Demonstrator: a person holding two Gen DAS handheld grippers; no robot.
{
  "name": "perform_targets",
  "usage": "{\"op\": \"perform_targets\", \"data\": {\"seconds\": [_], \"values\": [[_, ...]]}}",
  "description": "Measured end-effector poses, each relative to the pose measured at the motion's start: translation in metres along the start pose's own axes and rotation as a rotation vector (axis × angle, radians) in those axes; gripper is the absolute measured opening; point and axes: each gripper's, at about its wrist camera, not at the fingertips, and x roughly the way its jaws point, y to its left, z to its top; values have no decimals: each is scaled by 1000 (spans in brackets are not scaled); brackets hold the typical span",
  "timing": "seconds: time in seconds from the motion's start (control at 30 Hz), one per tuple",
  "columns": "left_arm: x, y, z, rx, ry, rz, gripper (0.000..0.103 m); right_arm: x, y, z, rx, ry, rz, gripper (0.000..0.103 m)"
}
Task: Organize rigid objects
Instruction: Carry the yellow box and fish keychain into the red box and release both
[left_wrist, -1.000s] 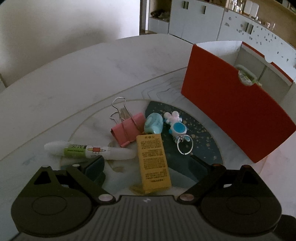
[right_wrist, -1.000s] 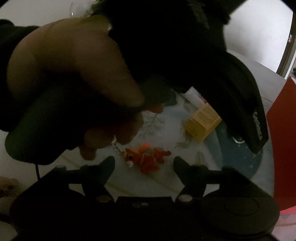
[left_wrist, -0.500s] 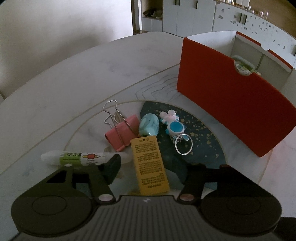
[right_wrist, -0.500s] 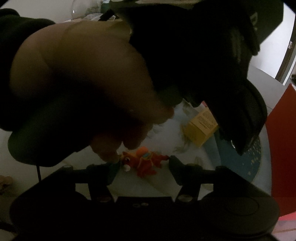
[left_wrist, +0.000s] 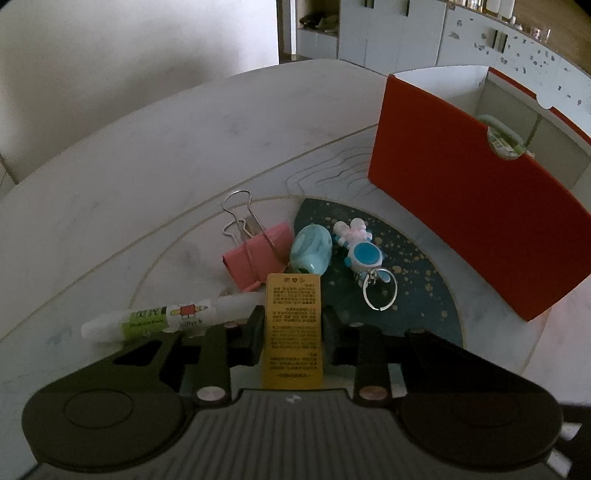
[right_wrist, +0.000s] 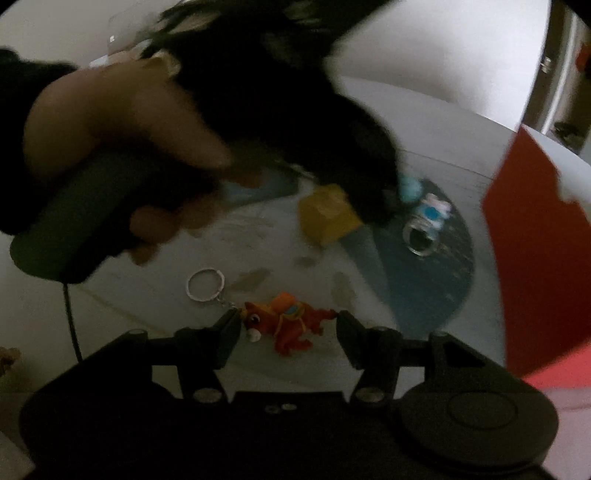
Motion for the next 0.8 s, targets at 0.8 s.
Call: {"op": "perform_targets", "data": {"seconds": [0.8], "values": [[-66,-5,-5,-59,-55,24,30,-69,-129,2,213,-142,-22,56]]}}
